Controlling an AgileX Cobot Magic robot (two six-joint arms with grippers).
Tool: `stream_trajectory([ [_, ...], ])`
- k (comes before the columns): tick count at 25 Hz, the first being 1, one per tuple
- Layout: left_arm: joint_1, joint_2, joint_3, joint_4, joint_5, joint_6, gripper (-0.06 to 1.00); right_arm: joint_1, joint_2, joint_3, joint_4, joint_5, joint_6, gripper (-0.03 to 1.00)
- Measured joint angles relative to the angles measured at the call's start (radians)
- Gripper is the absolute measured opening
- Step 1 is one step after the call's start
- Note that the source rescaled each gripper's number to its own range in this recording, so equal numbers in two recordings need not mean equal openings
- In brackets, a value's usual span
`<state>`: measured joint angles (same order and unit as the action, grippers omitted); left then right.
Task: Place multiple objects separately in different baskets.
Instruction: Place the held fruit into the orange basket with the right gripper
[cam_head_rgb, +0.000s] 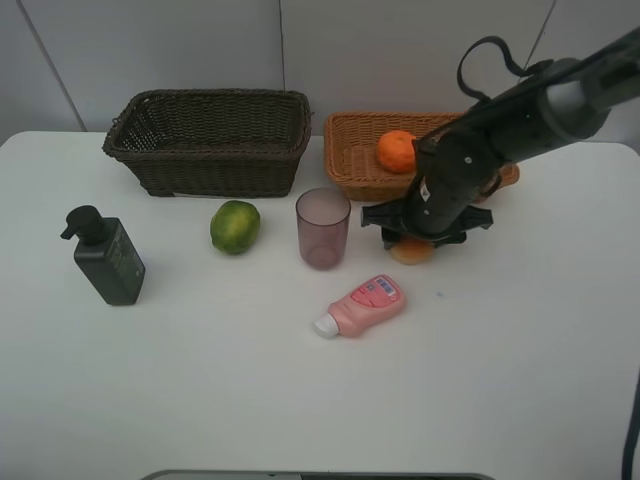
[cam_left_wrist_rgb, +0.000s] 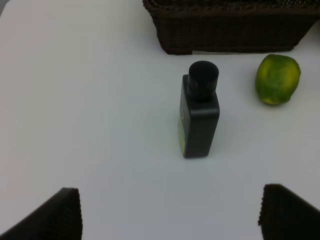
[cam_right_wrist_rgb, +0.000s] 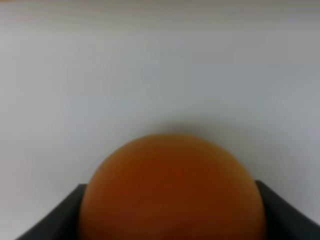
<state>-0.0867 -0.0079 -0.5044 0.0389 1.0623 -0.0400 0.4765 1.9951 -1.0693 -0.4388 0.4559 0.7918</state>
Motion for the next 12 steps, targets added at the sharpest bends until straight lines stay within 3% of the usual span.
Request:
stream_trajectory([
  [7, 0.0, 0.0, 0.0, 0.0, 0.0, 0.0, 0.92, -0.001, -0.134, -0.031, 0.024, 0.183, -0.113, 0.19],
  [12, 0.0, 0.0, 0.0, 0.0, 0.0, 0.0, 0.92, -0.024, -0.15, -0.135, 0.119, 0.358, -0.306, 0.19],
])
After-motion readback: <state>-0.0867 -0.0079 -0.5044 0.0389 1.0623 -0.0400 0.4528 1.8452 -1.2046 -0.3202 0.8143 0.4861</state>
